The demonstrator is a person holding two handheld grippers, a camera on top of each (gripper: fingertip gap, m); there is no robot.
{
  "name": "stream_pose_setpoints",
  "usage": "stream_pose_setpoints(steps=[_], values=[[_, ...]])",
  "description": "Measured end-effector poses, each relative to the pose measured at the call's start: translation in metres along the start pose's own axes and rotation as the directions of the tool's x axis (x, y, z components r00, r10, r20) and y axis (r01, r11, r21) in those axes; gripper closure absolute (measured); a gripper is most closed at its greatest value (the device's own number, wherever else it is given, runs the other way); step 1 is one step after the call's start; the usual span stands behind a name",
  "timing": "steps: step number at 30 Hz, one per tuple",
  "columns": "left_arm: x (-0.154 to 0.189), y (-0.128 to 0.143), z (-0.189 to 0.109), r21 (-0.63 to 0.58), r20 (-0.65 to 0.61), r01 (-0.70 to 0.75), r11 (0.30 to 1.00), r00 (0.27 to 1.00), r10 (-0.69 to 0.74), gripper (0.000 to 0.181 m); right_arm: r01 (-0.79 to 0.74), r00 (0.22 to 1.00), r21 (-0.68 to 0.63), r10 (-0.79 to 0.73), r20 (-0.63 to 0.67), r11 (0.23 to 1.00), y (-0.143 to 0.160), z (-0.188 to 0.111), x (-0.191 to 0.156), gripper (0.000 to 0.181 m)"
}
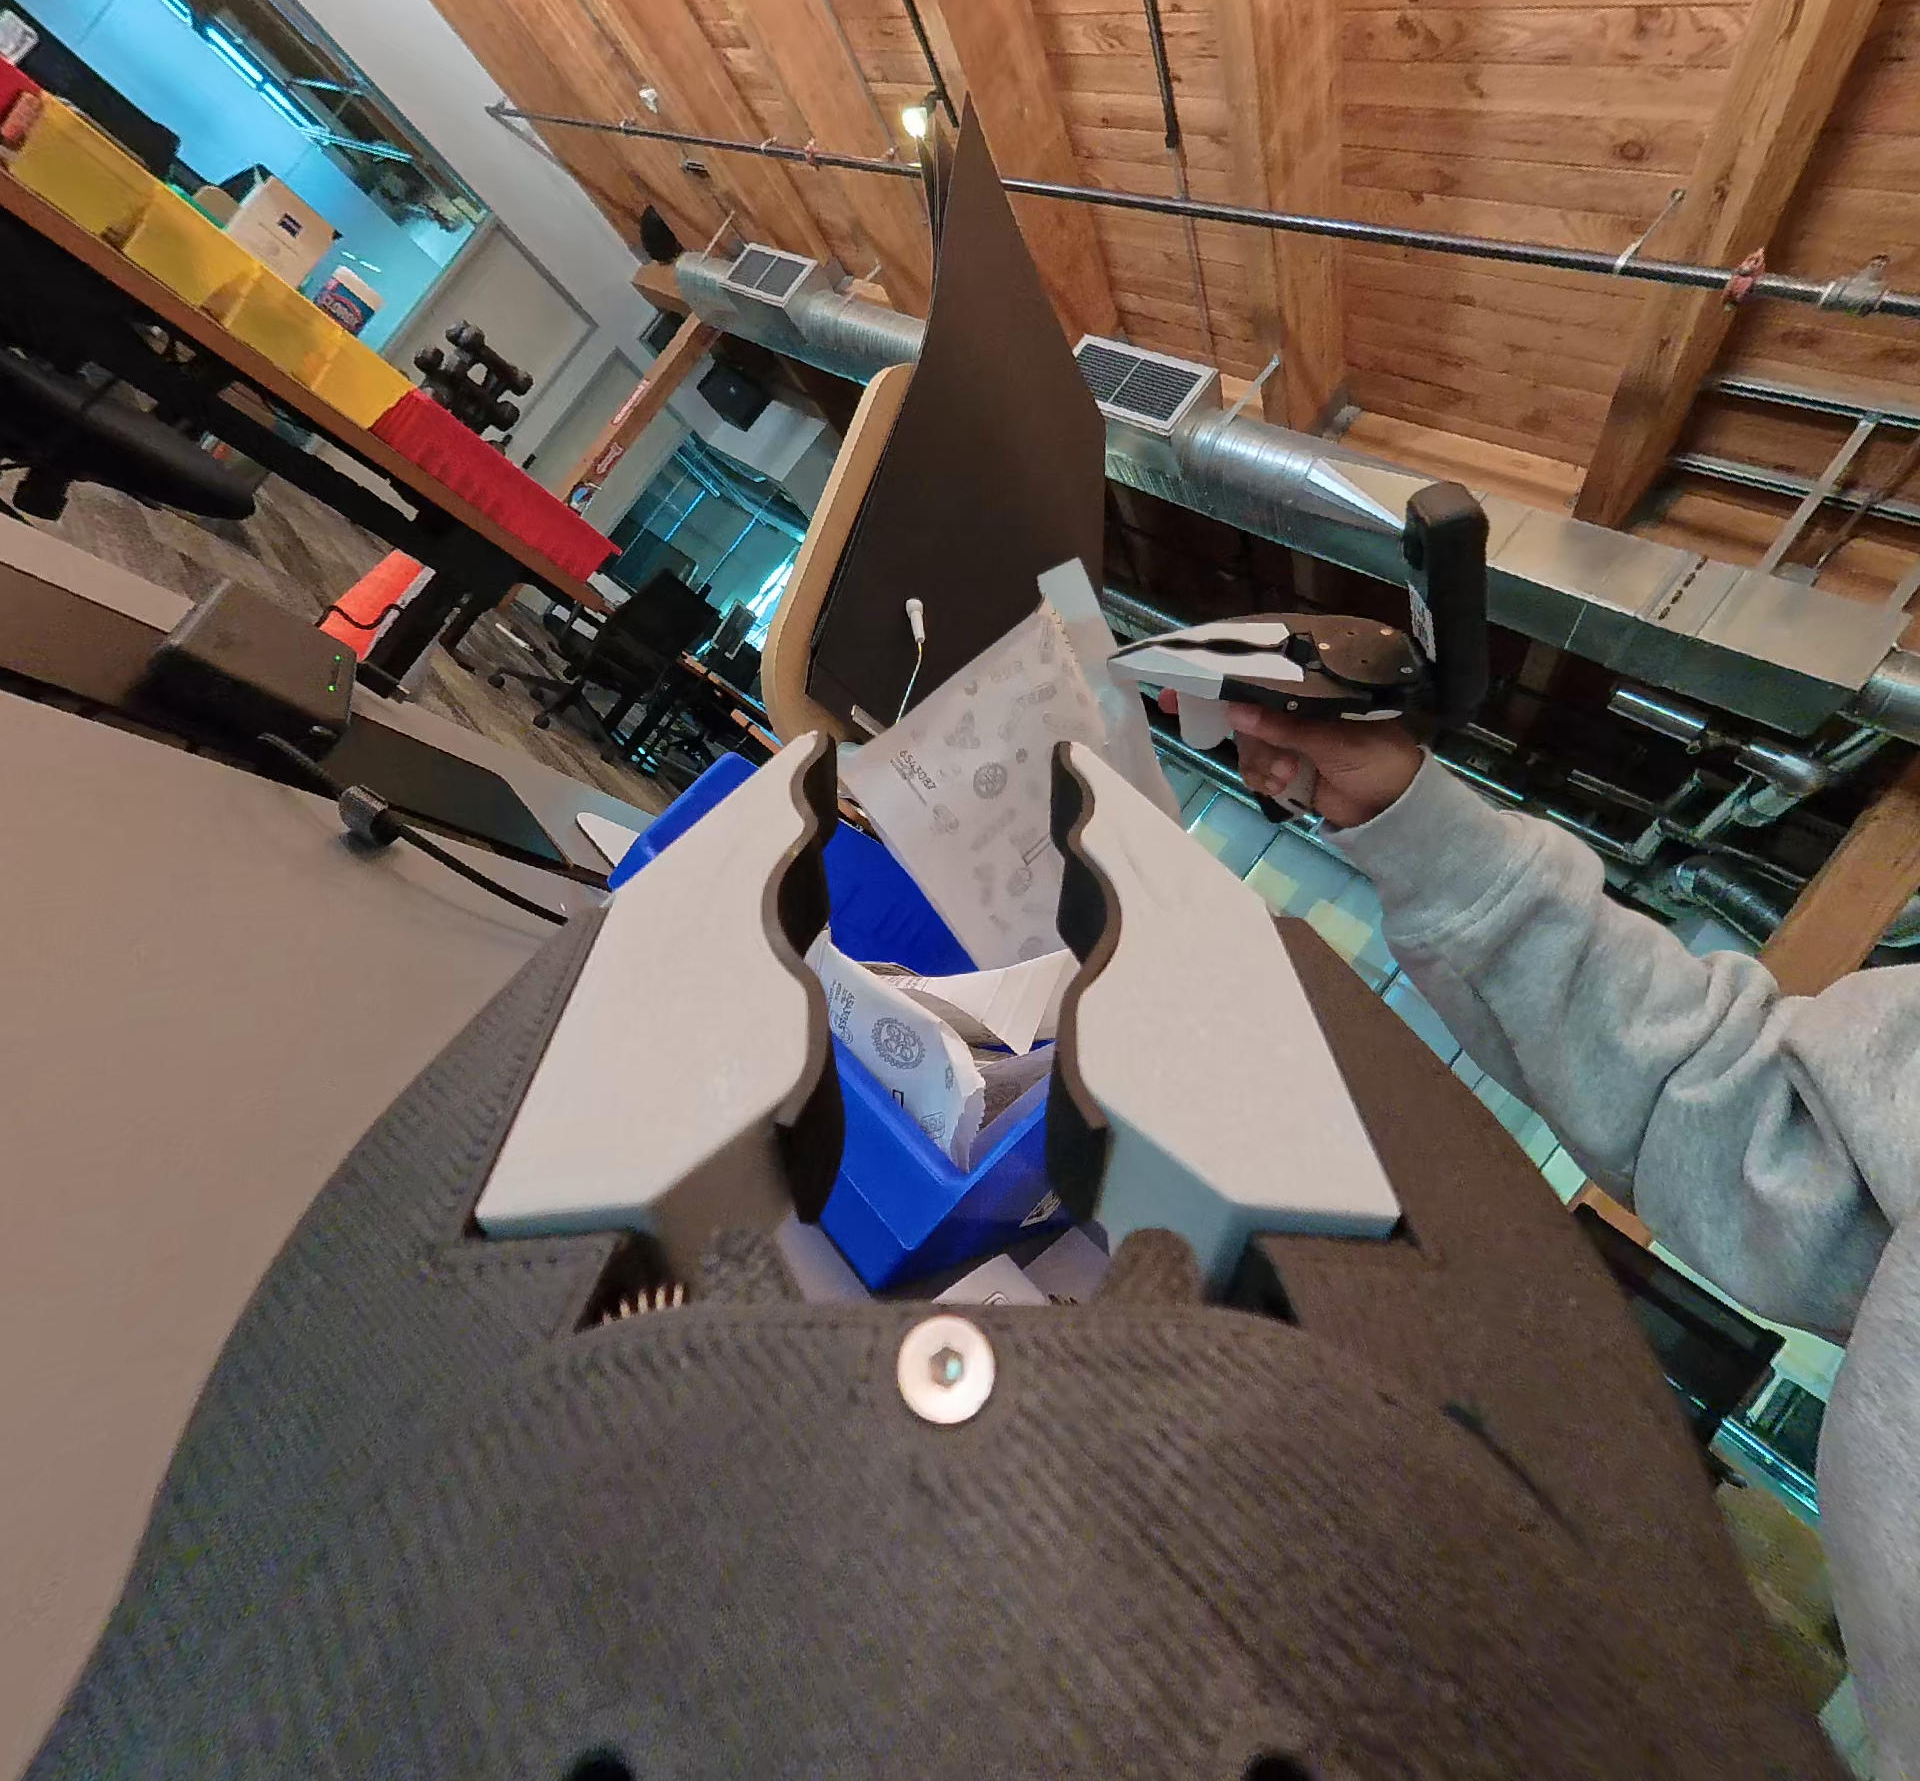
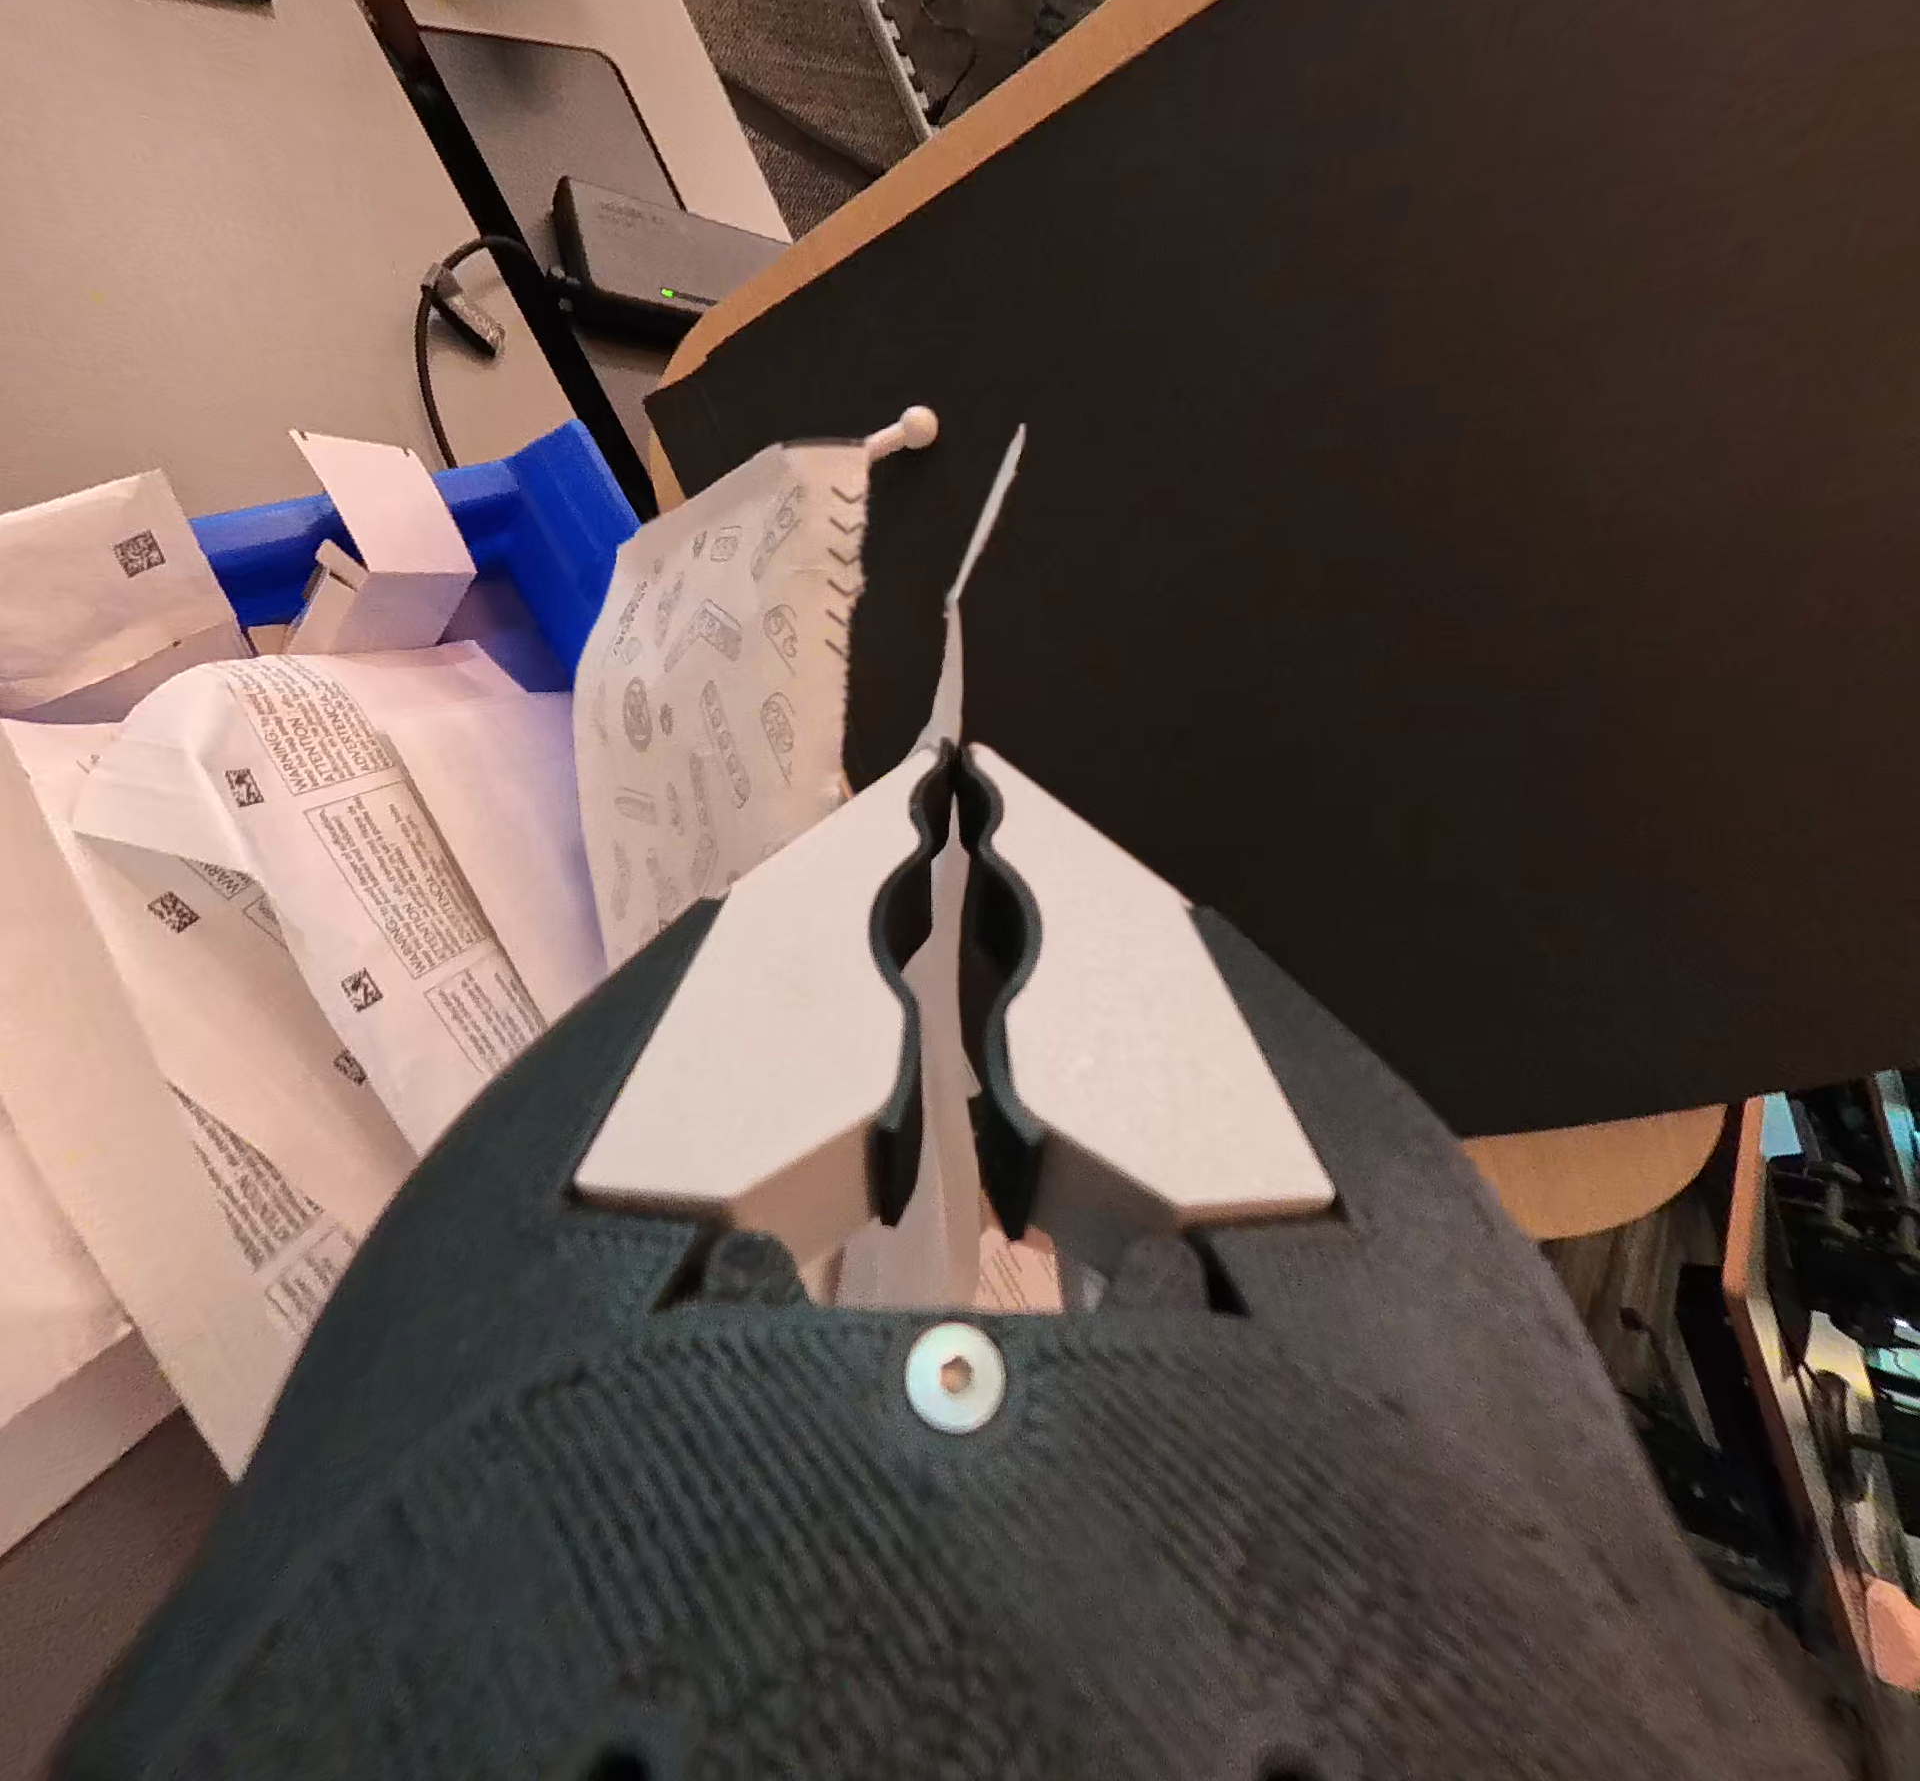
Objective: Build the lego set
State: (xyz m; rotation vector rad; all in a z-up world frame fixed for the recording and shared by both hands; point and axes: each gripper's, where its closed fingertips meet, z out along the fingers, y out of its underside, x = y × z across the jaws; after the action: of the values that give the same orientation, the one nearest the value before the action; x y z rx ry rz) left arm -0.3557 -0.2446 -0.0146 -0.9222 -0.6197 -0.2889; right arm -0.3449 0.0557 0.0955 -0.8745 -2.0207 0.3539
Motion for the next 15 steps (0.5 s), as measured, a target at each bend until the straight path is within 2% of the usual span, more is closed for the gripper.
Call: stream_pose_setpoints(steps=[4,8,12,14,15], values=[[0.000,0.000,0.000,0.000,0.000,0.000,1.000,1.000,0.000,0.142,0.012,1.000,0.065,-0.011,-0.008,0.998,-0.012,0.007,-0.009,0.181],[0.000,-0.001,0.000,0.002,0.000,0.003,1.000,1.000,-0.003,0.142,0.112,0.993,0.006,-0.113,0.034,0.994,-0.002,0.026,-0.035,0.179],[0.000,0.001,0.000,-0.005,0.002,-0.001,1.000,1.000,0.001,0.142,0.131,0.991,-0.058,-0.129,0.038,0.990,0.015,0.041,-0.052,0.170],[0.000,0.001,0.000,-0.006,0.004,-0.003,1.000,1.000,0.003,0.142,0.137,0.990,-0.066,-0.138,-0.008,0.988,0.017,0.044,-0.052,0.149],[-0.001,0.001,0.000,-0.006,0.005,-0.003,1.000,1.000,0.003,0.142,0.144,0.989,-0.066,-0.146,-0.016,0.987,0.017,0.043,-0.054,0.144]])
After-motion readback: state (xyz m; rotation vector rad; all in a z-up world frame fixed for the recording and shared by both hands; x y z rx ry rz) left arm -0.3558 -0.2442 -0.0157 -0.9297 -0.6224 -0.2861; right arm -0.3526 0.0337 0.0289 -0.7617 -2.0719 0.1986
